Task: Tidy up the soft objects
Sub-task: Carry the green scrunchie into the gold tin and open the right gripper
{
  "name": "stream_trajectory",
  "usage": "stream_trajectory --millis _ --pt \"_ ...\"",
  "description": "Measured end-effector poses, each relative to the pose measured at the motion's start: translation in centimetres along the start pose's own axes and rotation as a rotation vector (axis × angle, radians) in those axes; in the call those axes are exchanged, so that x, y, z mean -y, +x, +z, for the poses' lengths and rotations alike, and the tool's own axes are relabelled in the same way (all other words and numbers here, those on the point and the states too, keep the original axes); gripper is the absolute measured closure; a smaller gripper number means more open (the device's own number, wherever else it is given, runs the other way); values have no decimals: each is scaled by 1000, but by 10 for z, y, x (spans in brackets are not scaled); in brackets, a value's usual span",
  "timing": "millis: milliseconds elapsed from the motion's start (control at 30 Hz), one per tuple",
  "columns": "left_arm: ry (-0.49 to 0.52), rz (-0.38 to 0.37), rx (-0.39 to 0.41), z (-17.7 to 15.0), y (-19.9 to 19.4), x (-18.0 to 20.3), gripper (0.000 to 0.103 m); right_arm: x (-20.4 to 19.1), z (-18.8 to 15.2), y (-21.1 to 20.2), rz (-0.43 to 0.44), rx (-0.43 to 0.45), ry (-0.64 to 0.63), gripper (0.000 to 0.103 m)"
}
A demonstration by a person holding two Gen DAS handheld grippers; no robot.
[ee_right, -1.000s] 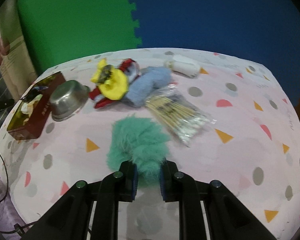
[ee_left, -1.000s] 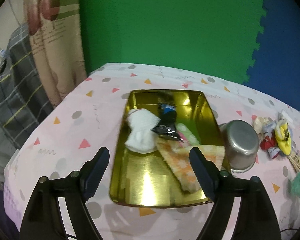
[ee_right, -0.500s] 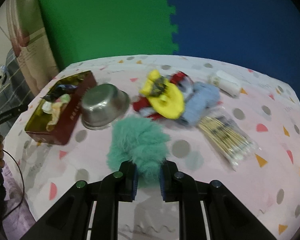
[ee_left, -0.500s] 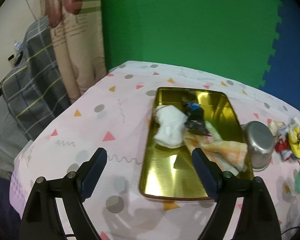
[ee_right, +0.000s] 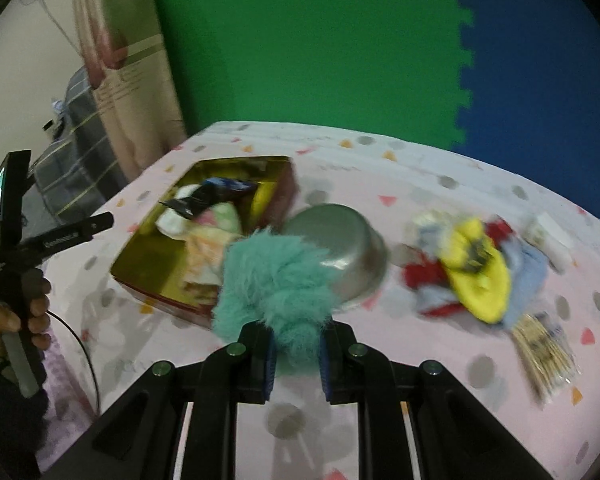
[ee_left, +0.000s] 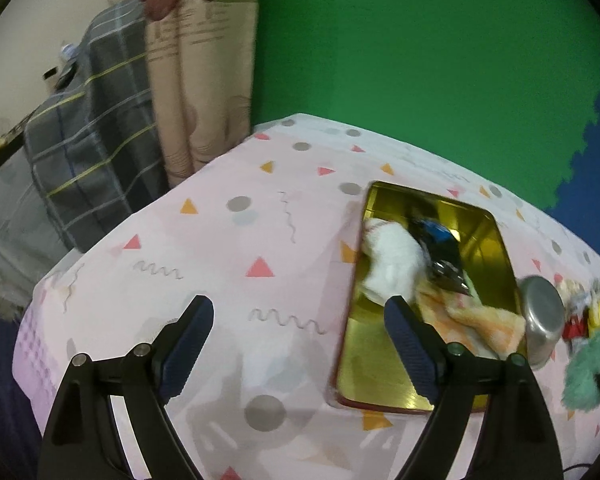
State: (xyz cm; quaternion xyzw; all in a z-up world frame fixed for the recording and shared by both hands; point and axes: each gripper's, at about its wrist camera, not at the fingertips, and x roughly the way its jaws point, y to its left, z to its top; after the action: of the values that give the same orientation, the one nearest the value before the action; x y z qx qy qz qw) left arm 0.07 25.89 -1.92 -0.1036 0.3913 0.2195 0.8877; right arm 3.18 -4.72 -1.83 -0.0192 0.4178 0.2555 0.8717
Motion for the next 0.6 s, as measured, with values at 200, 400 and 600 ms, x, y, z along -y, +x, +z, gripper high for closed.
stream_trajectory --millis 200,400,600 --pt "-34 16 -19 3 6 -17 18 -39 22 26 62 -16 -54 86" --pt "-45 26 -22 4 9 -23 18 -74 38 57 114 -39 -83 86" --pt "-58 34 -34 4 15 -29 18 -96 43 87 123 -78 -113 86"
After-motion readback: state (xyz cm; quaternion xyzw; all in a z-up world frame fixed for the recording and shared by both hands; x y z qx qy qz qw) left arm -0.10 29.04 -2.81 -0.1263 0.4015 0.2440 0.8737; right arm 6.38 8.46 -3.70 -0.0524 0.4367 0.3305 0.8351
